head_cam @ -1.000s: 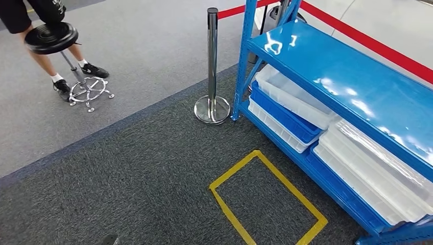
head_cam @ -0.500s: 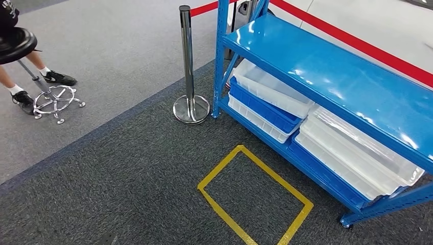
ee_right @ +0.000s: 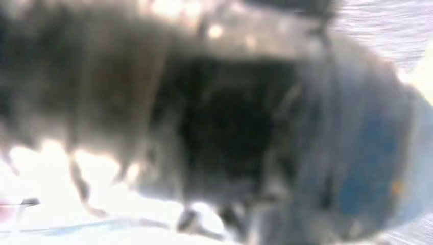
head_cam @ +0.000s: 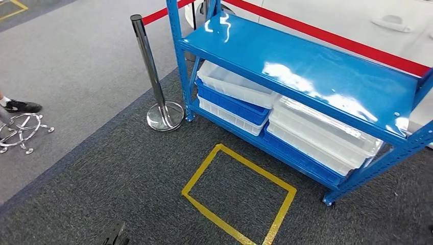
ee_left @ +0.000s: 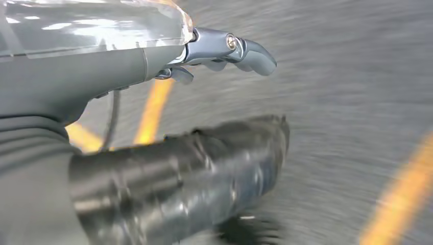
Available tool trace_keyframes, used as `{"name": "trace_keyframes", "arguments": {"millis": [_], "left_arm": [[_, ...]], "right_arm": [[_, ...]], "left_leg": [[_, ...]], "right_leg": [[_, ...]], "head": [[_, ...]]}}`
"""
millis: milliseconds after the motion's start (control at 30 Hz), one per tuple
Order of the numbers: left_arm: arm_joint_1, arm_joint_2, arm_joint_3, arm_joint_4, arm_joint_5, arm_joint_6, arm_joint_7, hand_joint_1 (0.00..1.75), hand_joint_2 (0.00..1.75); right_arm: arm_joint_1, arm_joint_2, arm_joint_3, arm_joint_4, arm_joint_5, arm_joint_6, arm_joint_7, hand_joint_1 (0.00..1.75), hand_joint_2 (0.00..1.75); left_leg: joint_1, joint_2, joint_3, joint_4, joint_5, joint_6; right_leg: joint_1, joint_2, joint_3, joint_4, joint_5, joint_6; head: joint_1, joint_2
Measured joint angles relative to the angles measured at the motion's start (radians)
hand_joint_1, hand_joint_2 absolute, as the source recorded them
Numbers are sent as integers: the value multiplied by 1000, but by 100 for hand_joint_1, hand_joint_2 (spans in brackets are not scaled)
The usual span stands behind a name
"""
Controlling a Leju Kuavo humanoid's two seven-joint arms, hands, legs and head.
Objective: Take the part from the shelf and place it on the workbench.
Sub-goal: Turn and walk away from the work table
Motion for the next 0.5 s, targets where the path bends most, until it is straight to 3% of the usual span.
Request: {"name": "trace_keyframes", "arguments": {"millis": [67, 133, 200, 267, 300, 367, 400, 433, 467, 500], "left_arm": [[-29, -16, -31, -65, 43, -57, -54, 0, 0], [-38, -39, -97, -186, 142, -121, -47, 0, 0], [-35, -53, -199, -310, 279, -142, 9, 0, 0], [-36, -51, -305, -366, 410, -117, 60, 0, 0], [-38, -45, -349, -365, 462, -99, 69, 0, 0], [-36, -29, -419, -331, 530, -68, 58, 0, 0], [-32, -19, -444, -309, 547, -57, 49, 0, 44], [-26, -10, -464, -287, 557, -48, 45, 0, 87], [-21, -1, -478, -265, 565, -38, 51, 0, 131], [-17, 7, -488, -241, 572, -24, 67, 0, 175]], "right_arm": [[-23, 8, 49, -58, 12, 11, -57, 0, 0], [-33, 28, 114, -166, -16, 31, -46, 0, 0], [-36, 43, 194, -274, -81, 41, 13, 0, 0], [-40, 40, 268, -307, -154, 20, 64, 0, 0], [-42, 36, 296, -291, -184, 3, 75, 0, 0], [-47, 25, 331, -234, -222, -30, 71, 0, 0], [-46, 19, 343, -208, -231, -41, 68, 0, 0], [-45, 13, 352, -184, -238, -49, 69, 0, 0], [-42, 8, 358, -163, -245, -54, 79, 0, 0], [-39, 2, 362, -142, -255, -59, 97, 0, 0]], "left_leg": [[1, -10, 16, -68, 72, 0], [5, -53, 58, -187, 135, 2], [6, -83, 76, -240, 145, 6], [4, -66, 78, -250, 148, 16], [4, -55, 82, -258, 152, 24], [6, -32, 91, -275, 159, 38], [5, -21, 94, -278, 159, 42], [3, -8, 94, -279, 157, 44], [2, 5, 94, -278, 155, 43], [1, 19, 96, -278, 151, 43]], "right_leg": [[-1, 28, -1, 10, -3, 3], [-2, 54, -9, 28, -9, 11], [-3, 79, -26, 39, -10, 24], [-6, 98, -35, 36, -4, 37], [-6, 85, -36, 38, -6, 43], [-4, 26, -61, 92, -40, 52], [-5, -9, -91, 150, -70, 57], [-6, -27, -127, 216, -99, 61], [-8, -34, -159, 272, -117, 64], [-10, -37, -177, 298, -116, 65]], "head": [[0, 0], [1, 0], [1, 0], [0, 0], [1, 0], [4, 0], [6, 0], [6, 0], [6, 0], [6, 0]]}}
